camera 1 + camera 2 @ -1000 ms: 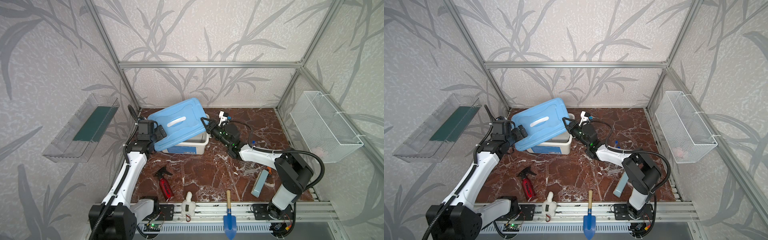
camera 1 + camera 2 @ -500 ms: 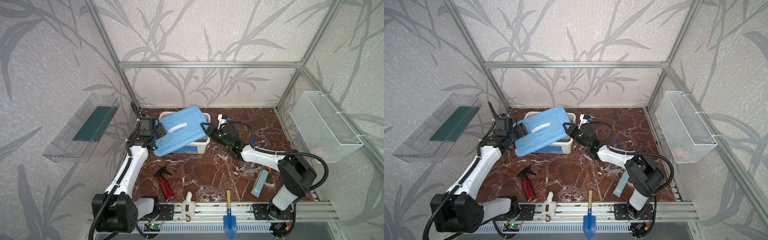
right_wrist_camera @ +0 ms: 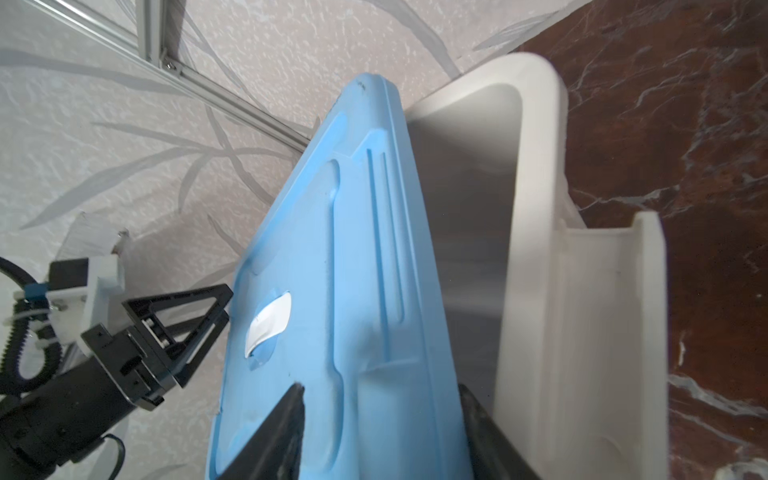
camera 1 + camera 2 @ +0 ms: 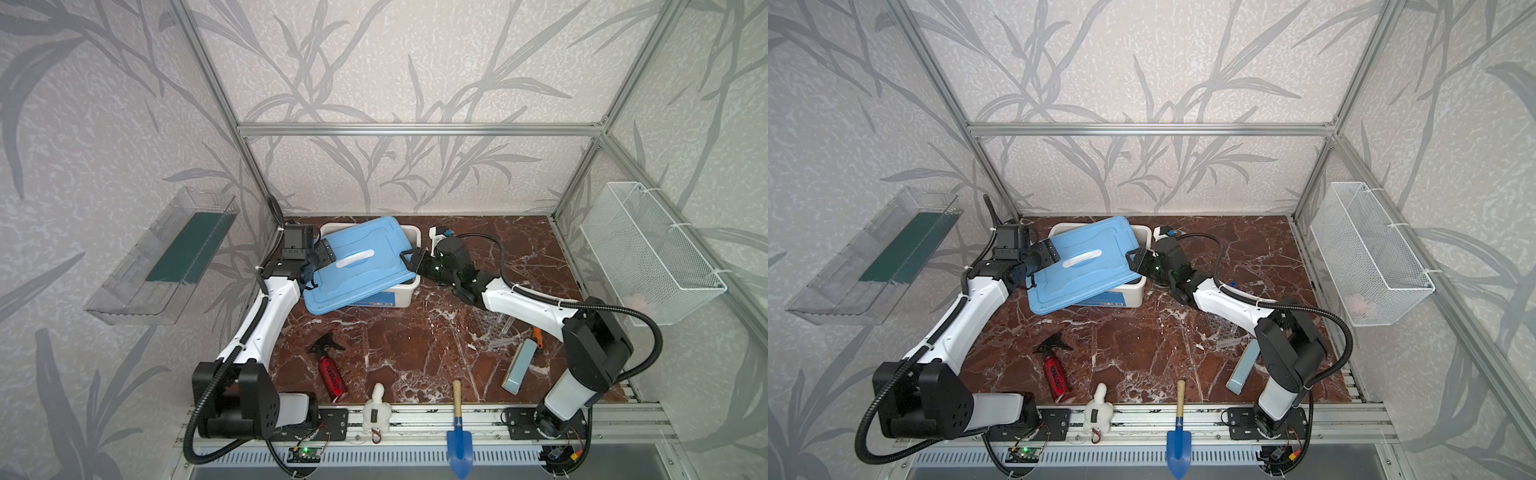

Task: Organize the chemistry lab equipment
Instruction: 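Lower the blue lid flat onto the white bin with both grippers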

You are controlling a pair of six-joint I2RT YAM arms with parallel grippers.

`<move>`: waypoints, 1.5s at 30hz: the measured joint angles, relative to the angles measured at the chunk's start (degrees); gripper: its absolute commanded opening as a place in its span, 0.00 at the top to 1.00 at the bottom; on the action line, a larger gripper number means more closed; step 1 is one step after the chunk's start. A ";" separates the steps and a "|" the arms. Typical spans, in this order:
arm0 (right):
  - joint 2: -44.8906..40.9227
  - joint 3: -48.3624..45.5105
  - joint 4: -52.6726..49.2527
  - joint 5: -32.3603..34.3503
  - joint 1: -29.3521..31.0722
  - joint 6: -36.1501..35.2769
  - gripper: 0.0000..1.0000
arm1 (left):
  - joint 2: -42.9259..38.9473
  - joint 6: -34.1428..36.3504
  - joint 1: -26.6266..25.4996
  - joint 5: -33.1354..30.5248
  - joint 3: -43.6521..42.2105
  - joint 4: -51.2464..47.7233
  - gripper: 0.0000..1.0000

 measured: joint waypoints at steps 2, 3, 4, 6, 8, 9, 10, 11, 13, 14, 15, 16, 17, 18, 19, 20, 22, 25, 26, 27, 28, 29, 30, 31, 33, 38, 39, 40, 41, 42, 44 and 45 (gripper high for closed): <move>0.00 2.75 -5.07 0.35 0.00 -3.10 0.41 | 0.20 0.22 0.00 -0.09 0.04 -0.07 0.15; 0.00 3.96 -7.17 0.52 0.00 -4.48 0.41 | 0.31 0.39 0.00 -0.15 0.15 -0.11 0.15; 0.00 5.31 -9.60 0.90 0.00 -5.95 0.41 | 0.48 0.44 0.00 -0.15 0.31 -0.09 0.15; 0.02 7.98 -14.05 1.68 0.00 -8.44 0.41 | 0.76 0.42 0.00 -0.09 0.48 -0.09 0.15; 0.48 11.74 -18.93 2.56 0.00 -11.96 0.41 | 0.90 0.39 -0.17 -0.04 0.63 0.00 0.15; 0.92 13.51 -20.83 2.95 0.00 -13.18 0.41 | 0.92 0.37 -0.24 0.02 0.74 -0.02 0.15; 1.66 15.76 -22.93 3.45 0.07 -14.78 0.40 | 0.96 0.39 -0.28 0.04 0.85 -0.02 0.15; 2.47 17.94 -25.00 3.93 0.07 -16.26 0.38 | 1.03 0.39 -0.31 0.02 0.98 -0.04 0.15; 3.85 21.00 -28.22 4.63 0.07 -18.64 0.35 | 1.29 0.39 -0.31 0.04 1.22 -0.02 0.15; 4.66 22.38 -29.77 4.72 0.07 -19.98 0.33 | 1.49 0.39 -0.31 0.07 1.27 -0.04 0.15; 5.38 23.37 -30.88 4.70 0.07 -20.94 0.32 | 1.66 0.39 -0.31 0.11 1.31 -0.07 0.15; 6.58 24.98 -32.72 4.66 0.07 -22.01 0.32 | 1.97 0.39 -0.31 0.20 1.42 -0.09 0.15; 8.07 26.82 -34.56 4.63 0.07 -23.04 0.32 | 2.27 0.39 -0.31 0.22 1.53 -0.04 0.15; 9.44 28.59 -36.09 4.57 0.07 -23.89 0.32 | 2.56 0.37 -0.31 0.22 1.68 0.02 0.15; 11.19 30.80 -37.81 4.57 0.07 -24.81 0.32 | 2.84 0.37 -0.31 0.28 1.95 0.04 0.16; 12.96 32.94 -39.43 4.63 0.11 -25.73 0.32 | 3.13 0.37 -0.31 0.44 2.21 0.04 0.15; 15.58 36.13 -42.38 5.49 0.22 -27.21 0.33 | 3.63 0.37 -0.33 0.70 2.75 0.04 0.16; 17.92 39.78 -46.14 8.24 0.44 -29.14 0.35 | 3.91 0.39 -0.37 0.92 3.04 0.26 0.15; 18.34 40.70 -47.52 9.64 0.44 -29.64 0.36 | 3.91 0.39 -0.37 0.98 3.04 0.35 0.15; 18.51 41.24 -48.35 10.54 0.52 -30.03 0.36 | 3.91 0.39 -0.37 1.05 3.04 0.44 0.15; 18.73 41.97 -49.24 11.69 0.63 -30.47 0.36 | 3.91 0.39 -0.39 1.07 3.04 0.44 0.15; 18.82 42.49 -49.90 12.74 0.68 -30.97 0.36 | 3.93 0.39 -0.42 1.09 3.04 0.44 0.15; 18.91 42.91 -50.62 13.49 0.70 -31.34 0.37 | 4.00 0.39 -0.42 1.14 3.10 0.42 0.15; 18.93 43.28 -51.30 14.27 0.72 -31.74 0.37 | 4.20 0.39 -0.44 1.27 3.30 0.39 0.16; 19.10 43.69 -52.09 15.37 0.74 -32.30 0.37 | 4.98 0.37 -0.59 1.55 4.07 0.50 0.15; 19.61 44.65 -52.81 16.70 0.74 -33.33 0.38 | 7.43 0.44 -0.63 2.43 6.14 1.38 0.14; 19.80 44.96 -53.00 17.00 0.74 -33.40 0.39 | 8.02 0.57 -0.63 2.82 6.78 1.42 0.14; 20.04 45.46 -53.37 17.44 0.74 -33.38 0.39 | 8.81 0.59 -0.63 3.17 7.76 1.29 0.14; 20.20 45.79 -53.68 17.97 0.76 -33.40 0.39 | 9.84 0.70 -0.63 3.58 8.98 1.14 0.14; 20.22 45.92 -53.99 18.23 0.74 -33.38 0.40 | 10.91 0.81 -0.63 3.85 10.16 0.98 0.14; 20.24 46.03 -54.38 18.67 0.72 -33.33 0.40 | 13.20 1.01 -0.63 4.33 12.46 1.07 0.14; 20.24 46.03 -54.38 18.75 0.72 -33.33 0.40 | 13.92 1.05 -0.63 4.44 13.11 1.27 0.14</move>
